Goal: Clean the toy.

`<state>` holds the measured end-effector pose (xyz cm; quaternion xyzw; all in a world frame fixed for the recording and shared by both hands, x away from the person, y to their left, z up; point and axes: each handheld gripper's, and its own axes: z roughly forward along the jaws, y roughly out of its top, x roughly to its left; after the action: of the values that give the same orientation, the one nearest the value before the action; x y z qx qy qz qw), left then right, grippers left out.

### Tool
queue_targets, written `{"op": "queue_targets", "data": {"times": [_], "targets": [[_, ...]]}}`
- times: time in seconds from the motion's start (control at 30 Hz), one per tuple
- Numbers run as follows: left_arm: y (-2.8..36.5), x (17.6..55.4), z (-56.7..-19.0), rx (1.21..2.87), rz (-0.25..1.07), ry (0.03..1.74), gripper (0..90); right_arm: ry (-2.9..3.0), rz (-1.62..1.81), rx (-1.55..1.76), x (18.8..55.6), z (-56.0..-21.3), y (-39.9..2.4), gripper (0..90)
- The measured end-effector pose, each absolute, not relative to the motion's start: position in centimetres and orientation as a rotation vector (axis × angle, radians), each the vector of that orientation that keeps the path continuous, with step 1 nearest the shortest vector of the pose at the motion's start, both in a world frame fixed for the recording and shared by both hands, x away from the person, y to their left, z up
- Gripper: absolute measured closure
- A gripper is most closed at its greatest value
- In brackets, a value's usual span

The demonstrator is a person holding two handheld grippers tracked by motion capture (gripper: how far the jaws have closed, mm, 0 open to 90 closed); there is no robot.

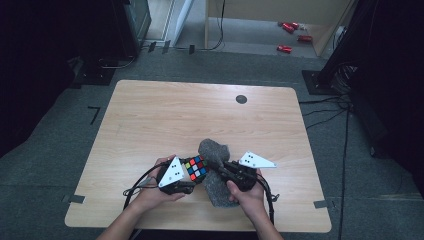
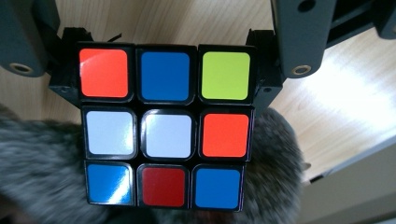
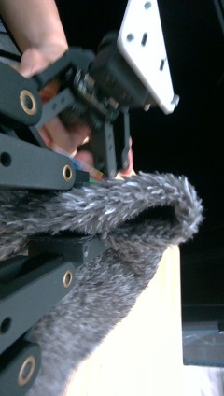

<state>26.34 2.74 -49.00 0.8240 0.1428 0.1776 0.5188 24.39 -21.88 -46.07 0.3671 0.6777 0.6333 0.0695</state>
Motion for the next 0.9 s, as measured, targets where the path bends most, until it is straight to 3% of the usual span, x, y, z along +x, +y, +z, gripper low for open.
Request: {"op": "queue_targets", "data": {"times": [0.9], "targets": [[2.4, 26.0, -48.8, 2.003, 0.411, 0.359, 34.9, 2.006, 1.923, 1.08, 23.7, -45.5, -21.1, 79.0]]}}
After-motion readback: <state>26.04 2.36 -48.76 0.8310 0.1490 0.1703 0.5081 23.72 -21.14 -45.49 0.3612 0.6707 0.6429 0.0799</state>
